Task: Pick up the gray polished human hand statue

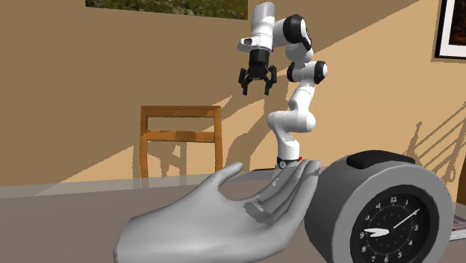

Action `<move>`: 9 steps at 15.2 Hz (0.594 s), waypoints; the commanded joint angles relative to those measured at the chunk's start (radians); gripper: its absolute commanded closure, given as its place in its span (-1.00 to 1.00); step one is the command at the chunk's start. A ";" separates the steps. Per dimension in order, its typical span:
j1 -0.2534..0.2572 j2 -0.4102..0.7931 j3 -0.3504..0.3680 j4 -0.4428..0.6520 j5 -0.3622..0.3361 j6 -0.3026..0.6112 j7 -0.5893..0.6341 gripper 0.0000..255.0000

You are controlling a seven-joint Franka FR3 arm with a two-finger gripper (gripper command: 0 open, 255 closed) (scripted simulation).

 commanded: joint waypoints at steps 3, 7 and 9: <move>-0.001 0.090 0.025 0.042 0.012 0.020 0.036 -1.00; -0.005 0.271 0.071 0.143 0.026 0.048 0.106 -1.00; -0.007 0.363 0.092 0.200 0.029 0.055 0.142 -1.00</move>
